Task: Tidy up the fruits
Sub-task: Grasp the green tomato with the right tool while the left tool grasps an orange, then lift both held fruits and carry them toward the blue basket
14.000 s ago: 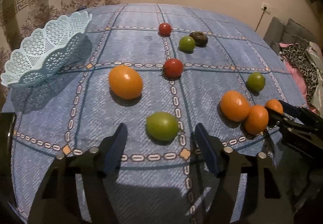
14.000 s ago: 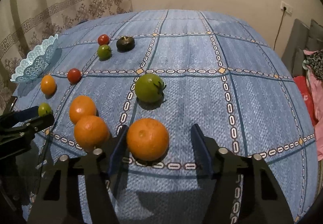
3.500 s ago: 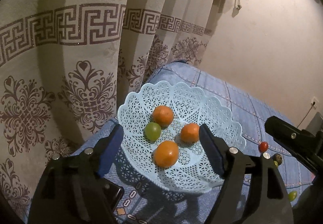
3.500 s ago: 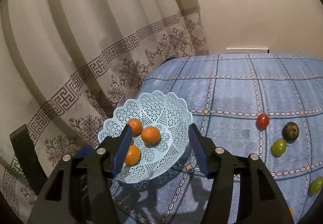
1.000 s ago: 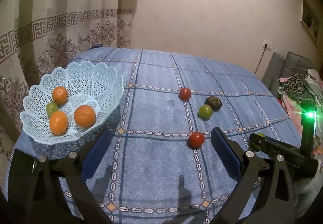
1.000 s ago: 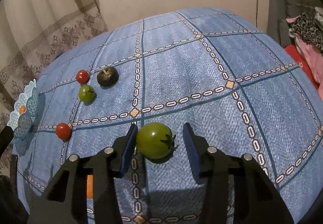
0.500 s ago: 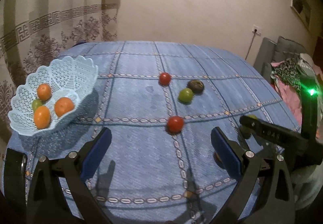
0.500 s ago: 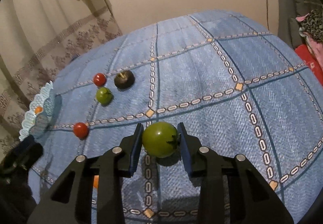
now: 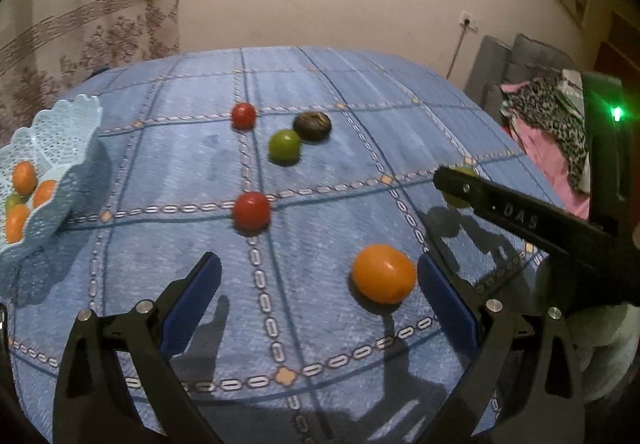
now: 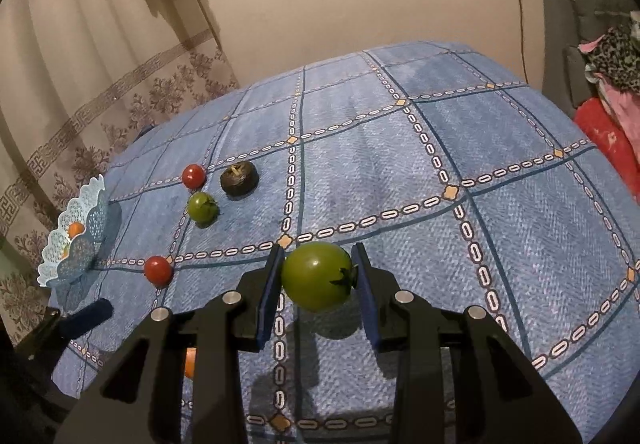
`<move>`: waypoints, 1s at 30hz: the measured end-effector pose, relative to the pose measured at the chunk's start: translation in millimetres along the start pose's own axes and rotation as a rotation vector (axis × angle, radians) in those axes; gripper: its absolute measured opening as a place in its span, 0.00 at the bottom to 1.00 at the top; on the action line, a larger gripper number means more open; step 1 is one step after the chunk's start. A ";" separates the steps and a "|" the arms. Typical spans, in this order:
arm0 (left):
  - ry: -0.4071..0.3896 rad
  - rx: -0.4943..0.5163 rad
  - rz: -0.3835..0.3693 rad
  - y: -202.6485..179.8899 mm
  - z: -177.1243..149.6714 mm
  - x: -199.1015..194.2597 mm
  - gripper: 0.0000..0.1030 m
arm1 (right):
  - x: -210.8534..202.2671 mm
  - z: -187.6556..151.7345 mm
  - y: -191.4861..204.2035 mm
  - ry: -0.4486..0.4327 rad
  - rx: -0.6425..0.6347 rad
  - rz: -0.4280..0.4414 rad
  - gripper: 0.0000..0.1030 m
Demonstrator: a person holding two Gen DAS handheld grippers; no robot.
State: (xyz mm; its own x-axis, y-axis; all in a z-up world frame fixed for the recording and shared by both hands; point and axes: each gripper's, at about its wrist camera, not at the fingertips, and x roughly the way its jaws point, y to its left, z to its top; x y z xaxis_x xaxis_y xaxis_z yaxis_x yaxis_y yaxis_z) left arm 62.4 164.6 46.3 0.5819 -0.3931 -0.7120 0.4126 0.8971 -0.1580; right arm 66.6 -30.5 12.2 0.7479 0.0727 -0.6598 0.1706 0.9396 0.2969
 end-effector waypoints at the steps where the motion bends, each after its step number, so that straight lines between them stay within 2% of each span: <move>1: 0.011 0.004 -0.008 -1.8 0.1 2.9 0.90 | 0.4 -0.2 -0.7 0.000 0.003 0.002 0.34; 6: 0.064 0.002 -0.050 -6.4 -1.5 16.2 0.78 | 3.4 -4.0 -4.4 0.010 0.019 0.013 0.34; 16: 0.098 0.026 -0.139 -20.9 -5.8 29.7 0.64 | 4.1 -8.0 -0.1 0.020 0.015 0.038 0.34; 18: 0.097 0.032 -0.140 -23.1 -6.1 32.1 0.64 | 4.0 -8.5 -0.2 0.021 0.014 0.041 0.34; 21: 0.096 0.037 -0.149 -24.9 -6.1 32.8 0.54 | 4.6 -9.0 0.5 0.023 0.013 0.044 0.34; 23: 0.089 0.042 -0.150 -25.9 -6.8 33.9 0.53 | 5.1 -9.9 1.7 0.025 0.010 0.046 0.34; 26: 0.077 0.041 -0.149 -26.1 -8.0 35.7 0.42 | 5.6 -10.5 2.4 0.027 0.006 0.046 0.34; 30: 0.074 0.018 -0.173 -22.1 -8.1 35.5 0.41 | 5.7 -10.4 2.1 0.025 0.007 0.047 0.34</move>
State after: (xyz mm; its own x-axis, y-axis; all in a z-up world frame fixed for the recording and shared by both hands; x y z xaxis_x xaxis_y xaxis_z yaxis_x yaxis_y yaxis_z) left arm 68.2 132.5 19.0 0.4481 -0.5246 -0.7239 0.5148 0.8134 -0.2708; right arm 64.6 -24.7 1.9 0.7387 0.1252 -0.6623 0.1404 0.9325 0.3328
